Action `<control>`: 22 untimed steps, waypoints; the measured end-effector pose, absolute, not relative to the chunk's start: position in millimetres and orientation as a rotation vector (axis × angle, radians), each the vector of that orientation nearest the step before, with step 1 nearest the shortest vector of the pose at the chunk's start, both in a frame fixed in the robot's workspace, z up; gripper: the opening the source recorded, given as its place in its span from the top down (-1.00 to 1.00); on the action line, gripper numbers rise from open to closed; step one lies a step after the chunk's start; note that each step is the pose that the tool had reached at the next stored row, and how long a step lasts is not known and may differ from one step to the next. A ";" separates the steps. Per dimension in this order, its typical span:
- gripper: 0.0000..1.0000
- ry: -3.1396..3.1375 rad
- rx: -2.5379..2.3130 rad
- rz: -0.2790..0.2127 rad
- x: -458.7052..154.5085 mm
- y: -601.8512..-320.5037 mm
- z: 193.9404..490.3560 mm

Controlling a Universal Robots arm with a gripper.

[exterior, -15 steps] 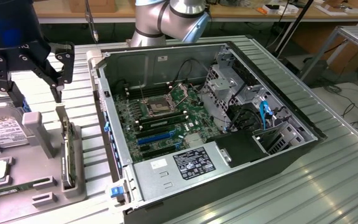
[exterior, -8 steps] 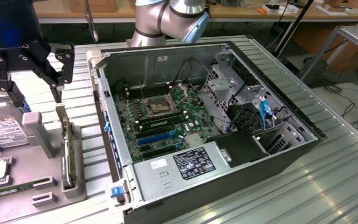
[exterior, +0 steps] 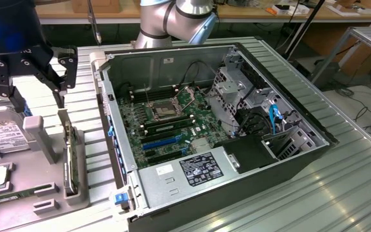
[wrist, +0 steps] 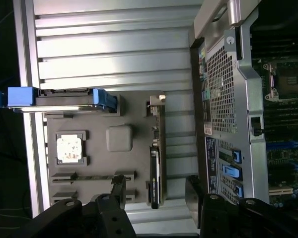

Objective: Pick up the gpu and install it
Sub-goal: 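Pick up the gpu and move the gpu toward the slot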

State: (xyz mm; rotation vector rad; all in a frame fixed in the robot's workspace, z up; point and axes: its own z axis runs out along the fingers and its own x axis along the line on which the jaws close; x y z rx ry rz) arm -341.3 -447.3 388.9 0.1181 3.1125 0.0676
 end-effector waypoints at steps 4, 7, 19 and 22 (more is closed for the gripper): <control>-0.20 3.113 0.118 0.068 -341.3 -447.4 383.9; -0.20 3.112 0.118 0.068 -341.3 -447.7 380.8; -0.20 3.113 0.118 0.068 -341.3 -451.3 376.2; -0.20 3.113 0.118 0.068 -341.3 -452.3 375.9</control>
